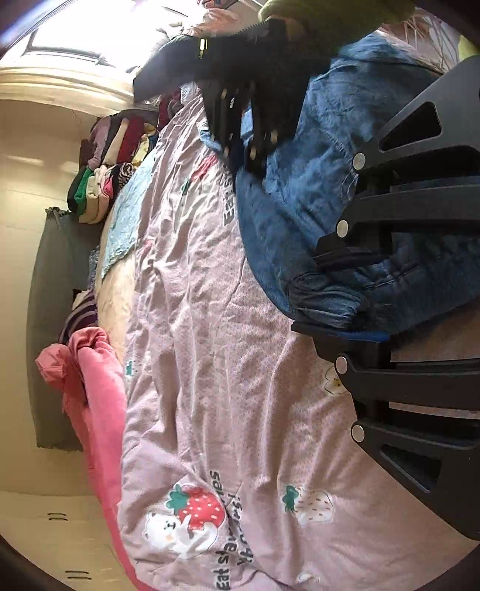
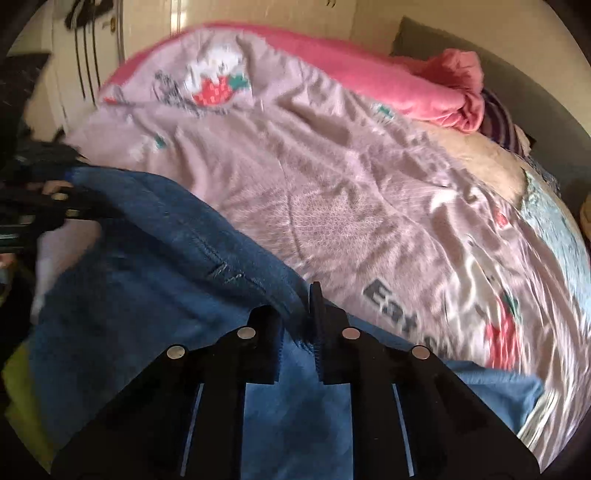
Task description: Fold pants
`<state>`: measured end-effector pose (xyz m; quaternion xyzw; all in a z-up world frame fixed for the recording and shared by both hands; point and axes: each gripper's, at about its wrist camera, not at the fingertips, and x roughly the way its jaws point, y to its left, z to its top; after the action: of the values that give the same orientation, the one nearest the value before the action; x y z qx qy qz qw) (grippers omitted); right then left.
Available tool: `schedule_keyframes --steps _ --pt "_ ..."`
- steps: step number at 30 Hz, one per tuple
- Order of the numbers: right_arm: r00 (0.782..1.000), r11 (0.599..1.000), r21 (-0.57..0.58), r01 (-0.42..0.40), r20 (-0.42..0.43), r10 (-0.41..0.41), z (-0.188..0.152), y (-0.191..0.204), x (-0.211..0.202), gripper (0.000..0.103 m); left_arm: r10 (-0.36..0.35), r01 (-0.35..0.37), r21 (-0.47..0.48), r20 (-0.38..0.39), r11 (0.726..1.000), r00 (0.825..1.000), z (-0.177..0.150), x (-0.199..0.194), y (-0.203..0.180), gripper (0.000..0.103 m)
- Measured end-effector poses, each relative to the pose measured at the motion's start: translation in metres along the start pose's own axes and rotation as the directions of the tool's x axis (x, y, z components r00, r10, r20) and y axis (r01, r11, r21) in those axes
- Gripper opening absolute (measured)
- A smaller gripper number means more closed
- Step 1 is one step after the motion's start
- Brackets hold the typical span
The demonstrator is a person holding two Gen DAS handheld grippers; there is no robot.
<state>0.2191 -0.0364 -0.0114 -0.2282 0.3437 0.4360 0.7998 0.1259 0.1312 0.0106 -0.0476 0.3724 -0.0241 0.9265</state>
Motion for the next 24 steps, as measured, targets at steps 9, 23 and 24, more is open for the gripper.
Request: schedule_keyframes --steps 9,23,24 --pt "0.992 0.993 0.072 -0.09 0.096 0.083 -0.047 0.045 -0.07 0.006 -0.007 0.004 0.057 0.043 0.998 0.999 -0.024 -0.042 -0.027 0.025" --pt "0.979 0.978 0.04 -0.204 0.005 0.204 -0.12 0.14 -0.1 0.006 -0.006 0.011 0.071 -0.069 0.997 0.998 -0.111 -0.076 -0.043 0.031" --pt "0.98 0.979 0.049 -0.197 -0.013 0.198 -0.124 0.142 -0.094 0.006 0.005 0.001 0.07 -0.085 0.998 0.996 -0.117 -0.074 -0.042 0.032"
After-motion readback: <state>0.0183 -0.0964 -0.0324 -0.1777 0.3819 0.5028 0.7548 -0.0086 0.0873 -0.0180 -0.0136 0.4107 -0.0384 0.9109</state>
